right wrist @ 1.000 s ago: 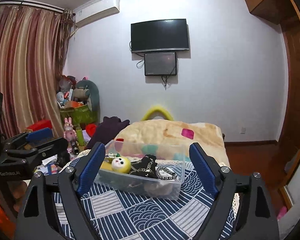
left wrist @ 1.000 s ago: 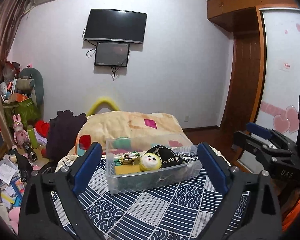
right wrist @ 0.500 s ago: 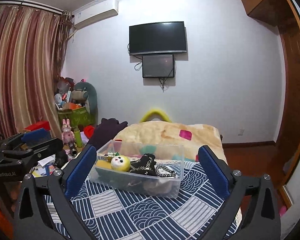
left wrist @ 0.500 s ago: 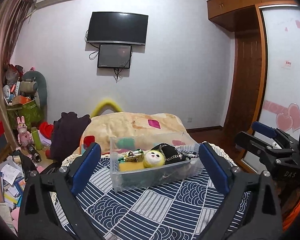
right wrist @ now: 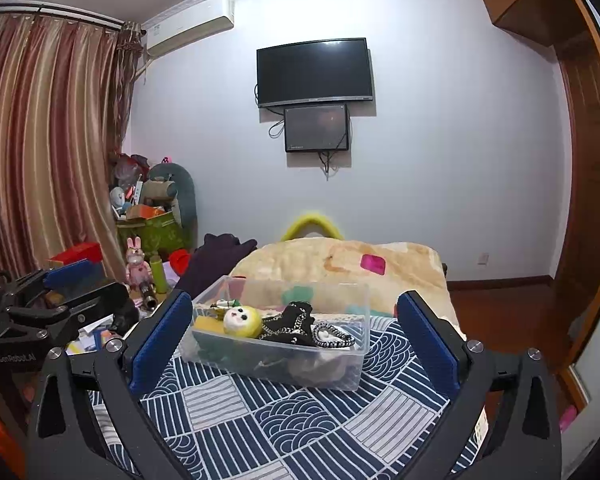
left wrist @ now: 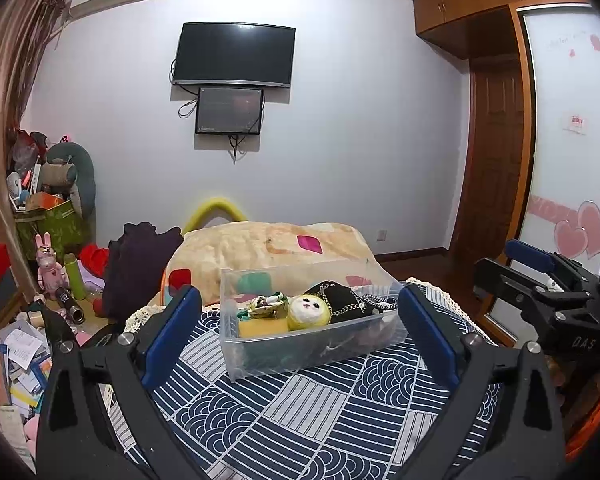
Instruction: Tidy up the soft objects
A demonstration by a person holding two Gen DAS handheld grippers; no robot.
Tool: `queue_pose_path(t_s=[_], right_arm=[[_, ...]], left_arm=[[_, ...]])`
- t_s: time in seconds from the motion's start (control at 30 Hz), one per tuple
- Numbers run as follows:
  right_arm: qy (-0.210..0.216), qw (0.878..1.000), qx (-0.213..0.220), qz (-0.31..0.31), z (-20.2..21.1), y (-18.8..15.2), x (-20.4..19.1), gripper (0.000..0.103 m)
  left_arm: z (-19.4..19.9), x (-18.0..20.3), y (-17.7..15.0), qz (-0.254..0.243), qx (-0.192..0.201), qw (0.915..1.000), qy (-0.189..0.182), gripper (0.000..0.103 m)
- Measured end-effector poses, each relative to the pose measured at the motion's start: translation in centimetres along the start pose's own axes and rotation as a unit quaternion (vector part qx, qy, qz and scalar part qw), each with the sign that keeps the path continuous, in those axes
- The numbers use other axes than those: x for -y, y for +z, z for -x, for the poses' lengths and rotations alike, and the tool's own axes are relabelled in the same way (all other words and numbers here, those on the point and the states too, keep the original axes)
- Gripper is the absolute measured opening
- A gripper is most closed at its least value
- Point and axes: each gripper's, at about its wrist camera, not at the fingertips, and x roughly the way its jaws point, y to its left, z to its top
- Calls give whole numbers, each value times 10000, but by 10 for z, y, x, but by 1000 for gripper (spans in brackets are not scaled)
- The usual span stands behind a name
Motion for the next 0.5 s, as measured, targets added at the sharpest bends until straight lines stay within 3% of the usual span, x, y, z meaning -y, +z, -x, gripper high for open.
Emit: queue_pose_path(t_s=[0.5], right_arm=[[9,10000,-15,-5,1,-1,0,102]], left_arm=[[-2,-1,-5,59,-56,10000,0,100]])
